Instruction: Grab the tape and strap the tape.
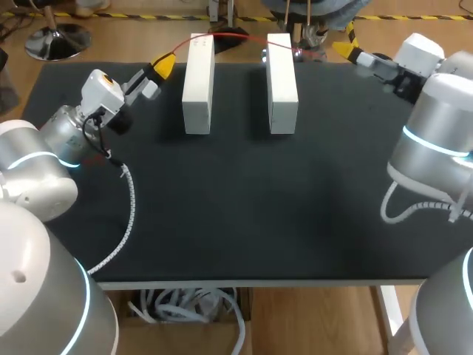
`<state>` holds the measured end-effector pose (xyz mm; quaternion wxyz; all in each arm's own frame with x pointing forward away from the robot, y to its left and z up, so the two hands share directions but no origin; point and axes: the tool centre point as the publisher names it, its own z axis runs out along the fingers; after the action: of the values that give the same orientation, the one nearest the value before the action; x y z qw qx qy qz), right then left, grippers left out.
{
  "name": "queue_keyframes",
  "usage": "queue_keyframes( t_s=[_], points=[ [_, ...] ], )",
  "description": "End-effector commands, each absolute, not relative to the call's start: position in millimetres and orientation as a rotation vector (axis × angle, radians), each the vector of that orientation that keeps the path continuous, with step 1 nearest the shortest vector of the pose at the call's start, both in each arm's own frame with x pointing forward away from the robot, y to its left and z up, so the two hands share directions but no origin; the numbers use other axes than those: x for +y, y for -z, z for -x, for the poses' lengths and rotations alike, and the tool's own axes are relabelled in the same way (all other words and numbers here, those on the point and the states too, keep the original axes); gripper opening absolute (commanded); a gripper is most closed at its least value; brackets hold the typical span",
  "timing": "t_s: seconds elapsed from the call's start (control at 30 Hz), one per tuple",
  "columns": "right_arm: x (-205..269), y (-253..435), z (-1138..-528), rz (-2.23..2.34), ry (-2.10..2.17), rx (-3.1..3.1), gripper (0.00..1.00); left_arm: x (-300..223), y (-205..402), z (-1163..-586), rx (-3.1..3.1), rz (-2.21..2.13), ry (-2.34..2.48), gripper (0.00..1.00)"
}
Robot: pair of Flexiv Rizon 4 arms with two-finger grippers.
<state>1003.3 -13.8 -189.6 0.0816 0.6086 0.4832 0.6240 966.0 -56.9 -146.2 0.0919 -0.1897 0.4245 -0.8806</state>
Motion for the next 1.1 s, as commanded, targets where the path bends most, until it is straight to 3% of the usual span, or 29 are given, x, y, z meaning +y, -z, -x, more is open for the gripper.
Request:
queue_keyframes(
  t_s=[0.03, 1.1],
  points=[
    [-6.1, 192.1, -995.4, -1.957, -2.023, 1.110, 1.00, -57.0, 146.9, -966.2, 1.258, 0.562, 2.616, 0.00],
    [16.6, 198.5, -988.6, -2.048, -2.226, 1.078, 1.00, -57.0, 146.9, -966.2, 1.258, 0.562, 2.616, 0.00]
  ],
)
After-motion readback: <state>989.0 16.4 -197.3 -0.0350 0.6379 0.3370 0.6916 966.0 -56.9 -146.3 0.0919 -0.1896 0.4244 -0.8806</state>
